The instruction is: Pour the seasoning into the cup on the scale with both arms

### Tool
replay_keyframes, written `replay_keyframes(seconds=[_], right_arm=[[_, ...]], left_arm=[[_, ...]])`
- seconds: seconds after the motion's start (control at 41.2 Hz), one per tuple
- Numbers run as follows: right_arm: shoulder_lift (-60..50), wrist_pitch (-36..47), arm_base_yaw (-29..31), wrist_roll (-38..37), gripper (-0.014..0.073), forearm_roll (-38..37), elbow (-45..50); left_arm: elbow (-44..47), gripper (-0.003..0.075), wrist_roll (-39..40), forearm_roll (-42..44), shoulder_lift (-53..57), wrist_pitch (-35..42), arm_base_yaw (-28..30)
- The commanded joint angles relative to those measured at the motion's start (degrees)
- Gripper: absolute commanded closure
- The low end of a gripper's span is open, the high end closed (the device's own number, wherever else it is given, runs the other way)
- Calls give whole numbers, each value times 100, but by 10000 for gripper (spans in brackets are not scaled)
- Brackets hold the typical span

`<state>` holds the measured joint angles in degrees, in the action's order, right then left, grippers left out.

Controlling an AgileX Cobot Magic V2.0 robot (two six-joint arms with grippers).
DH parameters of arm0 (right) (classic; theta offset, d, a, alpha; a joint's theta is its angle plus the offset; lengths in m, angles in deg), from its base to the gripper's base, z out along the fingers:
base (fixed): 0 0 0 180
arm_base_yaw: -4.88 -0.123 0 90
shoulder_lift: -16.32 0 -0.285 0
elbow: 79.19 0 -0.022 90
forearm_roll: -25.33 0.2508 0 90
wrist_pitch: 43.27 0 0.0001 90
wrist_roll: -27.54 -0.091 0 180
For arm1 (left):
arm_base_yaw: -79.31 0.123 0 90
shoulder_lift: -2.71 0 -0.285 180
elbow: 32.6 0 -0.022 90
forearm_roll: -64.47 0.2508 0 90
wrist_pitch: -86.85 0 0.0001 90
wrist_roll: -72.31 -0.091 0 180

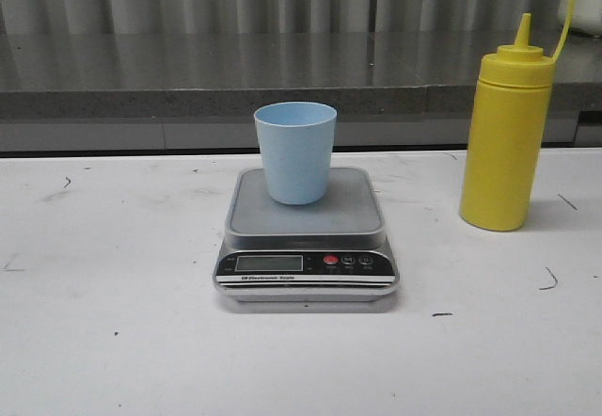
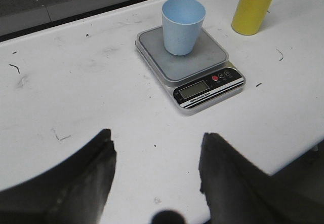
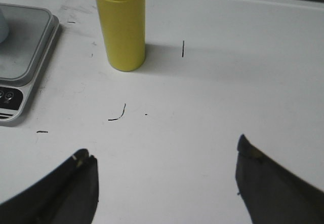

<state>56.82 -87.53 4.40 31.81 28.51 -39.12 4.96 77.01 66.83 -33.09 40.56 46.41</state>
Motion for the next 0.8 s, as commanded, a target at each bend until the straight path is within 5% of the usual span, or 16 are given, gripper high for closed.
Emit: replay_keyframes(seconds=[0.0, 0.388, 0.776], right_arm=[[49, 369, 10, 66, 13, -6, -187], [122, 574, -33, 104, 11, 230, -205], [1163, 399, -1073, 327, -9, 340, -380]], left_arm=[[-143, 355, 12, 15, -17, 403, -37], [-143, 356, 12, 15, -17, 403, -37], [-143, 355, 12, 15, -17, 403, -37]])
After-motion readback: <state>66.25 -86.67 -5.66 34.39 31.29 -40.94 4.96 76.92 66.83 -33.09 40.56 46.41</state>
